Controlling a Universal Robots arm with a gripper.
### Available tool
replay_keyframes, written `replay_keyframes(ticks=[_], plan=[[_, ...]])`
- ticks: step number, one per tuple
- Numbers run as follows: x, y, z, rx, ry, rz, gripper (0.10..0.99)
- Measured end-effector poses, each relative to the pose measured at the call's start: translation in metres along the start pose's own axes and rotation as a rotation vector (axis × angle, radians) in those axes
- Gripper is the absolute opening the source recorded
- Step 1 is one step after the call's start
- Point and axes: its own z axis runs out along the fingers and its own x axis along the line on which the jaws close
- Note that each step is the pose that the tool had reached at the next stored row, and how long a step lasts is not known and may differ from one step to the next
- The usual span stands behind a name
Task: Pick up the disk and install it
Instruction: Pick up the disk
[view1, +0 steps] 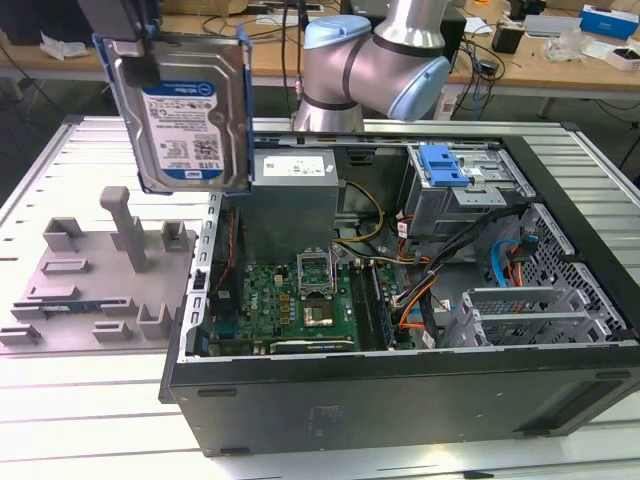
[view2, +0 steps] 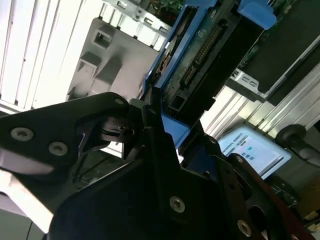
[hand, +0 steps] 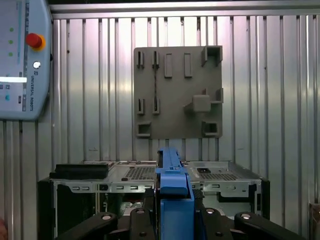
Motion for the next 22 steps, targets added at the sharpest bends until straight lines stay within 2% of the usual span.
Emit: replay_keyframes(ticks=[2, 5, 11, 13, 19, 22], plan=[[0.0071, -0.0116, 0.0, 0.0, 0.0, 0.0, 0.365], [0.015, -0.0247, -0.0001, 0.0, 0.0, 0.0, 0.365], [0.0282, -0.0466, -0.0001, 0.0, 0.0, 0.0, 0.365], [0.0365, -0.0624, -0.0001, -0.001, 0.0, 0.0, 0.365], [0.0487, -0.0909, -0.0004, -0.002, 0.0, 0.0, 0.365], [0.059, -0.1149, -0.0006, -0.003, 0.0001, 0.0, 0.365]])
